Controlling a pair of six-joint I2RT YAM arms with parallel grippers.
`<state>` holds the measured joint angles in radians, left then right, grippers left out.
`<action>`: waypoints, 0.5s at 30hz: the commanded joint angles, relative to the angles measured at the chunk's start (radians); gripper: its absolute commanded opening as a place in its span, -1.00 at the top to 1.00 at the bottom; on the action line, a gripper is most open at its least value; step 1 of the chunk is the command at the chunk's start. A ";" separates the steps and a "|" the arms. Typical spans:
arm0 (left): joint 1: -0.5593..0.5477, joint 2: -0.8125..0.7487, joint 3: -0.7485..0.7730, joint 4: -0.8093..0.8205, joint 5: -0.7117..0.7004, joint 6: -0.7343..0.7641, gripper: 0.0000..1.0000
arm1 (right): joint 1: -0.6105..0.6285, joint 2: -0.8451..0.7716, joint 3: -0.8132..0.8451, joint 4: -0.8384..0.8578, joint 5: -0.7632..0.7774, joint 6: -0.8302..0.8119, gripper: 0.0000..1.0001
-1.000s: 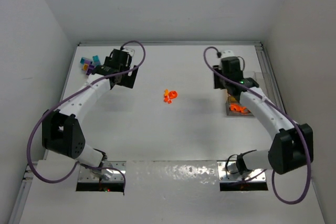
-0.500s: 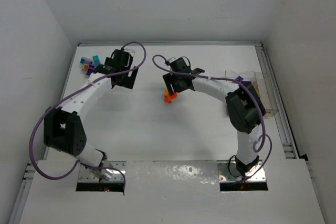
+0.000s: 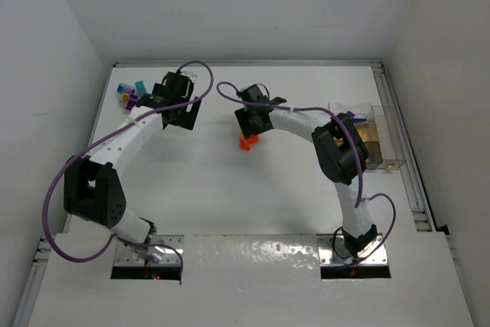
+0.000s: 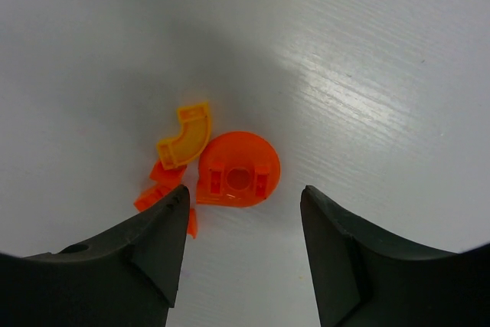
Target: Sort the legos into containers by color
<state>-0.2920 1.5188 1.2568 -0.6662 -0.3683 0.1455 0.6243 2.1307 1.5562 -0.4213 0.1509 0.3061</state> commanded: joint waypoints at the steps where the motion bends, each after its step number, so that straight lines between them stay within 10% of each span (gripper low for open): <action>1: 0.002 -0.012 0.026 0.016 -0.017 0.006 -0.89 | 0.000 0.024 0.041 -0.005 0.012 0.021 -0.17; 15: 0.002 -0.019 0.021 0.017 -0.024 0.008 -0.89 | 0.000 0.061 0.056 -0.002 0.013 -0.013 -0.06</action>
<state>-0.2920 1.5188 1.2568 -0.6662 -0.3756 0.1497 0.6243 2.1895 1.5661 -0.4347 0.1535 0.3069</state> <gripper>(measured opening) 0.946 0.540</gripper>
